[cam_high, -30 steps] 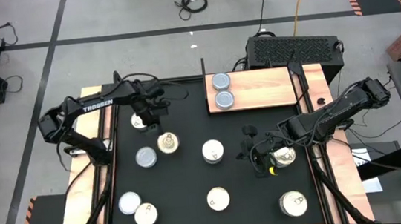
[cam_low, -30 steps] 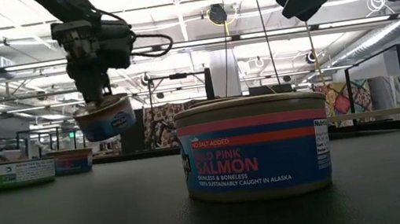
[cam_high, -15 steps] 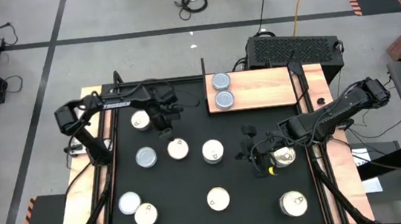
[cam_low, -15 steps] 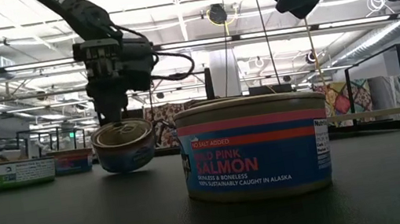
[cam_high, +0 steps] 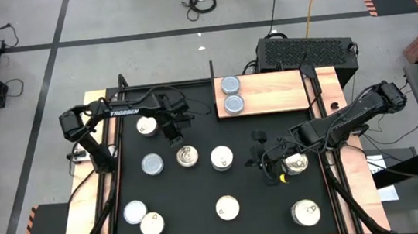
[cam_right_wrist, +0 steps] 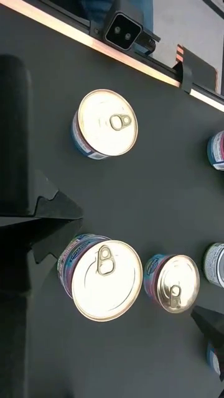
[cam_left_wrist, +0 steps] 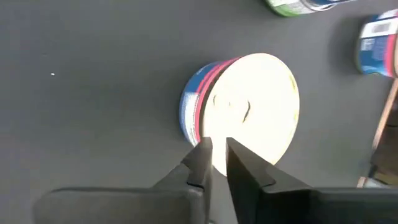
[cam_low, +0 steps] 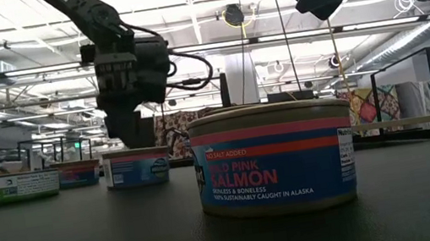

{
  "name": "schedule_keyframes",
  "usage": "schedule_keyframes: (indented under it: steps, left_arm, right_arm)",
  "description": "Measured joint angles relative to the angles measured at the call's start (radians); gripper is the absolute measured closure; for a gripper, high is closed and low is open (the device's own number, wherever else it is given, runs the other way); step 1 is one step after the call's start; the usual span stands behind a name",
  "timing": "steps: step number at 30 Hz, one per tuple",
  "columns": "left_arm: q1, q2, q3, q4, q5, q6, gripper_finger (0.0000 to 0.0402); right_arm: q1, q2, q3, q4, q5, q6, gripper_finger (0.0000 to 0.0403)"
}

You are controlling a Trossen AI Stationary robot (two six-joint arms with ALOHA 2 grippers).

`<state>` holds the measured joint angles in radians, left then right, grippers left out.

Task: Stack canned seafood by type on shelf
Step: Put the blue pink tuna can on the shelf

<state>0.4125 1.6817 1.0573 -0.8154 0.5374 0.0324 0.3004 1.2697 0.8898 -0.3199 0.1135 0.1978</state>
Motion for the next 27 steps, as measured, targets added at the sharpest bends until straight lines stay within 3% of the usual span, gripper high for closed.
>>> schedule_keyframes:
  steps: [14, 27]
  left_arm:
    - [-0.022, 0.0, 0.0, 0.049, -0.079, 0.0, 0.0235]
    - [-0.099, 0.0, 0.0, 0.066, -0.148, 0.16, 0.0227]
  right_arm:
    - [0.0, 0.0, 0.0, 0.0, 0.0, 0.0, 0.0403]
    - [0.005, 0.0, 0.0, 0.009, 0.021, 0.048, 0.0403]
